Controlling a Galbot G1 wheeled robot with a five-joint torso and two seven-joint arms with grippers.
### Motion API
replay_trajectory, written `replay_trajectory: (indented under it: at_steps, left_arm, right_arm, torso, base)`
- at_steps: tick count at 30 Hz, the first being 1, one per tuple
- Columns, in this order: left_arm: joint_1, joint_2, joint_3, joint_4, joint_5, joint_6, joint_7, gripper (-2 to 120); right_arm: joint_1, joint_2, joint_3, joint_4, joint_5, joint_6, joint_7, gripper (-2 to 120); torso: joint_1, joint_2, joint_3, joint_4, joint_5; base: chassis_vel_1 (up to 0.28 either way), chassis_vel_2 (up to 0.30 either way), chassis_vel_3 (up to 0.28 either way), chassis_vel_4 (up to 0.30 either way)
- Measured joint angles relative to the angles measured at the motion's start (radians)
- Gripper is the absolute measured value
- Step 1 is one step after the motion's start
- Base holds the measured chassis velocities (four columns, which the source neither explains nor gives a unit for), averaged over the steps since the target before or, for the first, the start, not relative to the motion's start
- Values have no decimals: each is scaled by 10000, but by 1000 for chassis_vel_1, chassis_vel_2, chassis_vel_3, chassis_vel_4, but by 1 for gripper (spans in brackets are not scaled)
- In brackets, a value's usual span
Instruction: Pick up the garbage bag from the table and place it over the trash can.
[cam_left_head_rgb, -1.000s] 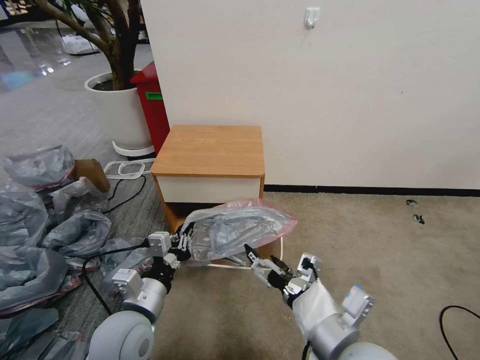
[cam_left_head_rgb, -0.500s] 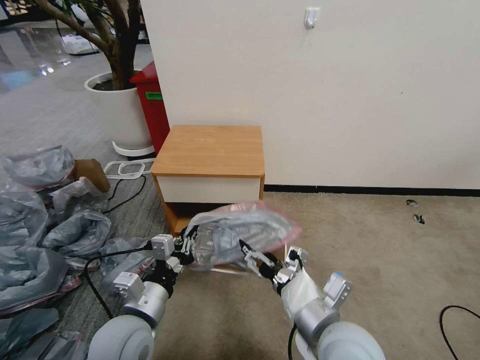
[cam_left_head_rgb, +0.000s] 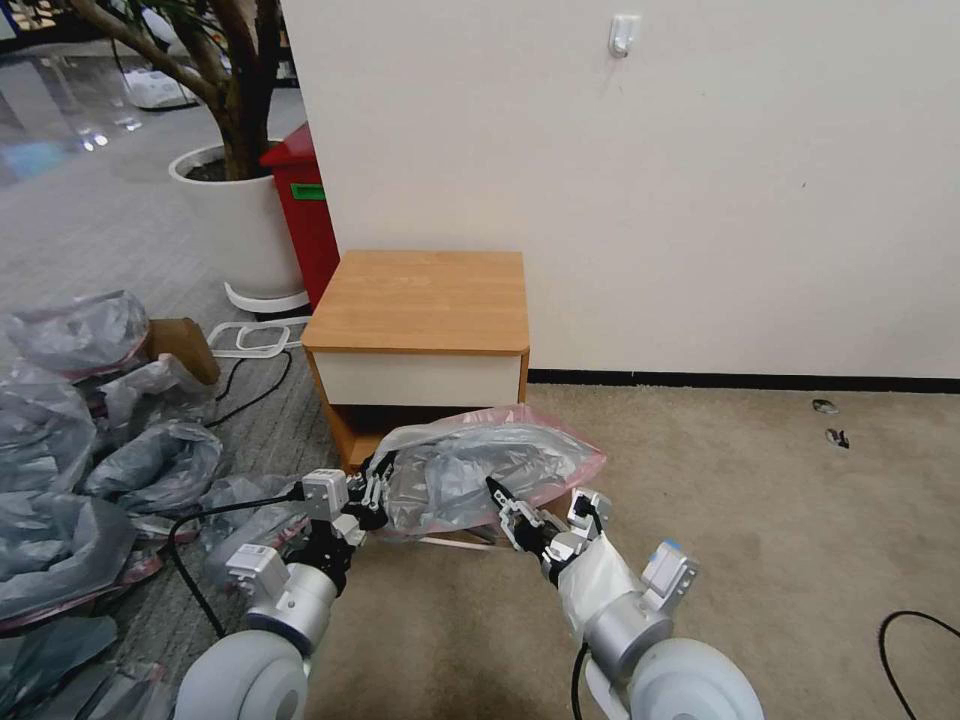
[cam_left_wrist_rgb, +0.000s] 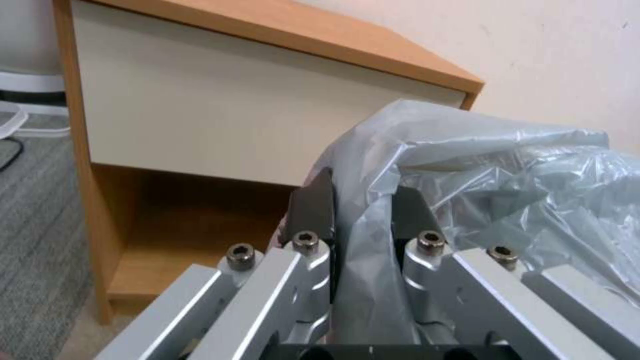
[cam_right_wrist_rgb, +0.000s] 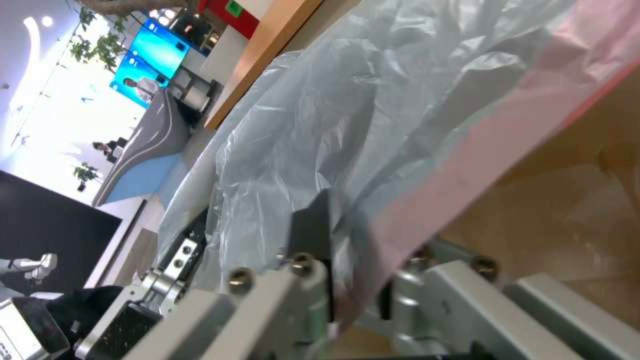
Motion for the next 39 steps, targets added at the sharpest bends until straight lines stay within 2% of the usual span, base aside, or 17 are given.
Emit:
replay_trajectory:
  at_steps: [4, 14, 19, 32, 39]
  left_arm:
    - [-30, -19, -11, 27, -18, 11, -10, 9]
    - [-83, -106, -85, 89, -140, 119, -187, 9]
    - [-283, -188, -308, 81, -873, 428, -643, 9]
    - [-574, -347, -433, 28, -1721, 866, -1349, 9]
    - [-636, -390, -718, -344, -3267, 1385, -1809, 9]
  right_arm:
    - [-25, 27, -18, -9, -132, 29, -74, 0]
    - [-165, 63, -120, 58, -358, 156, -226, 0]
    - [-657, -7, -208, 352, -723, 359, -501, 0]
    - [-1435, -52, -501, 653, -1528, 732, -977, 0]
    - [-1696, -70, -299, 399, -1980, 1182, -1473, 0]
  torso:
    - [0, -1, 0, 0, 0]
    - [1, -1, 0, 1, 0]
    - [0, -1, 0, 0, 0]
    - [1, -1, -1, 0, 0]
    - [0, 0, 0, -1, 0]
  base:
    - [0, 0, 0, 0]
    - [0, 0, 0, 0]
    - [0, 0, 0, 0]
    - [0, 0, 0, 0]
    - [0, 0, 0, 0]
